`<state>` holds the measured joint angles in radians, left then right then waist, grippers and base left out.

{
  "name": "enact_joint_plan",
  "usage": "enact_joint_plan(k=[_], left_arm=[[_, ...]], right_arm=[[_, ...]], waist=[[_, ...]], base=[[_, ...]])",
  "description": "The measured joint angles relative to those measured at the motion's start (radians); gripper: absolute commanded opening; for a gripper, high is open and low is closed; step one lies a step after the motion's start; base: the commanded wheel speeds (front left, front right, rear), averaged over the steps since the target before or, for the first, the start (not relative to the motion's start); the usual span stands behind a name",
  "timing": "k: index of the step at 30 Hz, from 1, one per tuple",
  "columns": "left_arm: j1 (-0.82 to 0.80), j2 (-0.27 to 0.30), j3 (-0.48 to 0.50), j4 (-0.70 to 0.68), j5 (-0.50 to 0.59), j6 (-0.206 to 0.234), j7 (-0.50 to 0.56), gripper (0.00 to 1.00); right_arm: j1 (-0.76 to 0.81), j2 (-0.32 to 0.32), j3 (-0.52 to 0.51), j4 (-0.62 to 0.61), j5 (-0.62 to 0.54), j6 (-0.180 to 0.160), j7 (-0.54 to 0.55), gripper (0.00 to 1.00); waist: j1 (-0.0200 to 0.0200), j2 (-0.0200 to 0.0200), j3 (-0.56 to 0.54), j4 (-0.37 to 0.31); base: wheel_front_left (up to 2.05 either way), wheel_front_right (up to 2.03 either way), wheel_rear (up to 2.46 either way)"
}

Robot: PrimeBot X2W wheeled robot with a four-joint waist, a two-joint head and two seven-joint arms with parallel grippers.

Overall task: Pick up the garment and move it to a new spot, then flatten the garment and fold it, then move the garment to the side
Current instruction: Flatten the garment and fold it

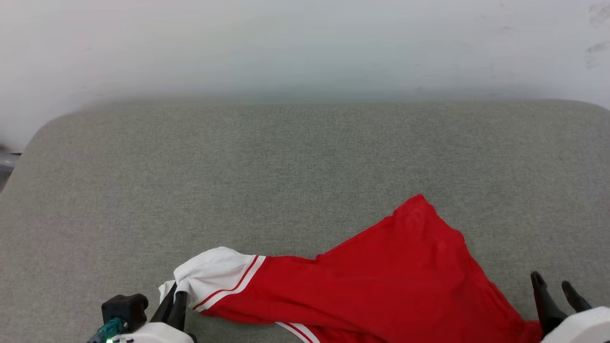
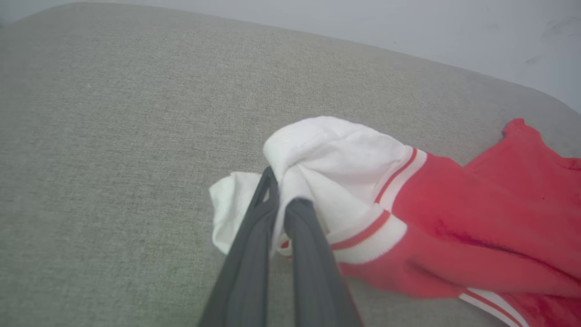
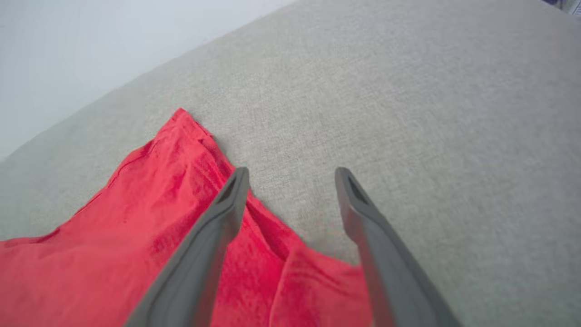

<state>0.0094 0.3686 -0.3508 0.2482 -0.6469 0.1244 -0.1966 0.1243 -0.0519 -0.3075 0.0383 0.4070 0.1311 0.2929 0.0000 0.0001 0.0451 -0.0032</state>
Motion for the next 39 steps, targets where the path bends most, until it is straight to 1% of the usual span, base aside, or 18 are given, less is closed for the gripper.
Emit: enact_joint_plan(k=[3,5,7,9,12,14,18,19,20,23,29,33,34,35,36,39], left_arm=[[-0.015,0.001,-0.005,-0.023,0.014,0.010,-0.002,0.00],[-0.020,-0.001,-0.007,-0.044,0.016,0.017,-0.003,0.00],[-0.025,-0.002,-0.009,-0.067,0.020,0.024,-0.002,0.00],[-0.040,-0.003,-0.011,-0.091,0.028,0.027,-0.002,0.00],[-0.068,-0.007,-0.022,-0.122,0.039,0.029,-0.001,0.00],[-0.089,-0.012,-0.028,-0.135,0.046,0.028,-0.001,0.00],[-0.122,-0.027,-0.043,-0.146,0.054,0.024,-0.003,0.00],[-0.129,-0.030,-0.046,-0.146,0.055,0.020,-0.005,0.00],[-0.137,-0.034,-0.050,-0.145,0.055,0.019,-0.009,0.00],[-0.155,-0.046,-0.055,-0.140,0.055,0.011,-0.014,0.00],[-0.197,-0.063,-0.061,-0.126,0.060,-0.003,-0.028,0.00],[-0.212,-0.072,-0.062,-0.115,0.062,-0.010,-0.036,0.00],[-0.214,-0.073,-0.061,-0.113,0.062,-0.010,-0.037,0.00],[-0.214,-0.074,-0.060,-0.110,0.061,-0.011,-0.039,0.00],[-0.214,-0.074,-0.061,-0.106,0.061,-0.012,-0.040,0.00],[-0.217,-0.079,-0.064,-0.093,0.061,-0.019,-0.042,0.00]], right_arm=[[-0.067,-0.019,0.022,0.043,-0.012,0.000,-0.048,1.00],[-0.123,-0.050,0.046,0.085,-0.011,0.000,-0.046,1.00],[-0.186,-0.089,0.080,0.130,-0.006,0.000,-0.018,1.00],[-0.252,-0.121,0.112,0.181,0.018,0.000,0.033,1.00],[-0.349,-0.197,0.179,0.255,0.040,0.000,0.150,1.00],[-0.411,-0.244,0.225,0.291,0.059,0.000,0.252,1.00],[-0.525,-0.313,0.325,0.310,0.090,0.000,0.420,1.00],[-0.549,-0.325,0.346,0.310,0.098,0.000,0.446,1.00],[-0.572,-0.332,0.368,0.315,0.108,0.000,0.480,1.00],[-0.630,-0.351,0.430,0.324,0.116,0.000,0.538,1.00],[-0.716,-0.364,0.512,0.374,0.128,0.000,0.589,1.00],[-0.736,-0.382,0.550,0.412,0.168,0.000,0.633,1.00],[-0.738,-0.388,0.558,0.416,0.175,-0.001,0.642,0.53],[-0.741,-0.393,0.569,0.416,0.178,-0.001,0.647,0.15],[-0.743,-0.395,0.575,0.419,0.184,-0.002,0.649,0.00],[-0.745,-0.400,0.595,0.429,0.211,-0.002,0.654,0.00]], waist=[[0.0000,0.0000,0.011,0.012],[0.0000,0.0000,0.021,0.020],[0.0000,0.0000,0.036,0.027],[0.0000,0.0000,0.054,0.037],[0.0001,0.0000,0.087,0.055],[0.0001,0.0000,0.110,0.071],[0.0002,0.0000,0.153,0.105],[0.0002,0.0000,0.164,0.113],[0.0002,0.0000,0.174,0.121],[0.0002,0.0000,0.207,0.141],[0.0002,0.0000,0.272,0.169],[0.0000,-0.0001,0.303,0.185],[-0.0001,0.0000,0.308,0.188],[-0.0001,-0.0001,0.312,0.190],[-0.0001,-0.0001,0.313,0.190],[-0.0001,-0.0001,0.311,0.190]], base=[[0.00,0.00,0.00],[0.00,0.00,0.00],[0.00,0.00,0.00],[0.00,0.00,0.00],[0.00,0.00,0.00],[0.00,0.00,0.00],[0.00,0.00,0.00],[0.00,0.00,0.00],[0.00,0.00,0.00],[0.00,0.00,0.00],[0.00,0.00,0.00],[0.00,0.00,0.00],[0.00,0.00,0.00],[0.00,0.00,0.00],[0.00,0.00,0.00],[0.00,0.00,0.00]])
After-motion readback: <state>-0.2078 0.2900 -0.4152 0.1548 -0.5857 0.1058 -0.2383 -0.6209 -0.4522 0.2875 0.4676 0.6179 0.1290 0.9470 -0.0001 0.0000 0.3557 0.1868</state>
